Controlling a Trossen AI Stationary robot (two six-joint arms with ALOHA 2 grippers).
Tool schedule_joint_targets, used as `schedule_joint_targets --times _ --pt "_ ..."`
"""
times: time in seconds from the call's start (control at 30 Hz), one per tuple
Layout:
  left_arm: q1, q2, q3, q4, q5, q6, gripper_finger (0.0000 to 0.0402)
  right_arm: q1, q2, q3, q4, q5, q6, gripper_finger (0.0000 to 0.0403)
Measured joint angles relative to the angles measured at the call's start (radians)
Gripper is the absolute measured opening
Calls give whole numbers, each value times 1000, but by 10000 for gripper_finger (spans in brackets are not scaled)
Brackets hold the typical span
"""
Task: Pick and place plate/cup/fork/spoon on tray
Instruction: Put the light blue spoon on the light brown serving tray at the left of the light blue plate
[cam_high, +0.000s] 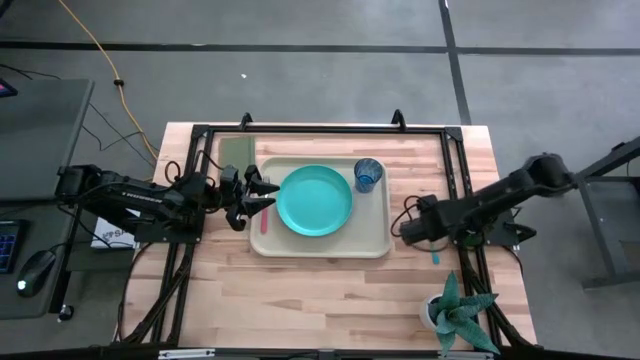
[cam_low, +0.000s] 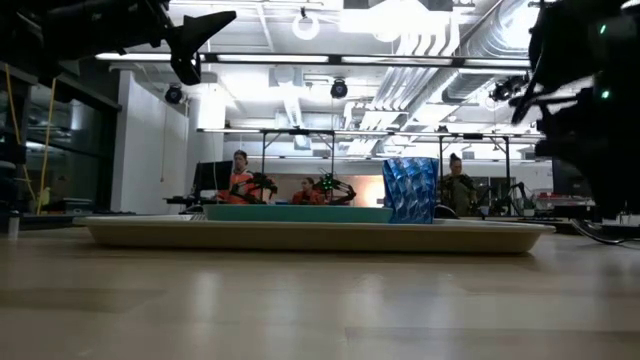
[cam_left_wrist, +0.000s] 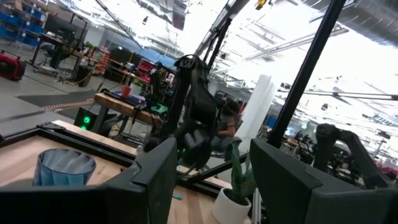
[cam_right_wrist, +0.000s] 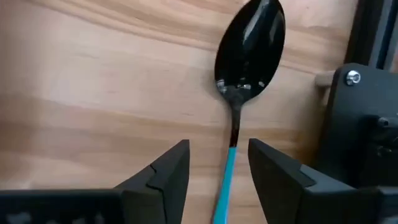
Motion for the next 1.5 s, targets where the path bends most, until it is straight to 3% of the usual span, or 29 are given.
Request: schedule_joint_targets --times 0.33,0.57,0.67,0.83,1.17,1.3,1.5 --pt "0 0 0 0 22 -2 184 -22 115 0 9 -57 22 154" --pt "0 0 0 2 22 -2 184 -20 81 -116 196 -61 75 154" --pt "0 0 0 4 22 0 184 -11 69 -122 176 -52 151 154" --pt "0 0 0 5 22 18 184 16 -11 -108 179 15 124 154" --pt "0 0 0 4 22 10 184 31 -21 -185 282 -4 172 150" --pt "0 0 0 4 22 10 184 55 -15 -171 263 8 189 125" --pt "0 0 0 3 22 9 184 67 -13 -170 283 40 187 52"
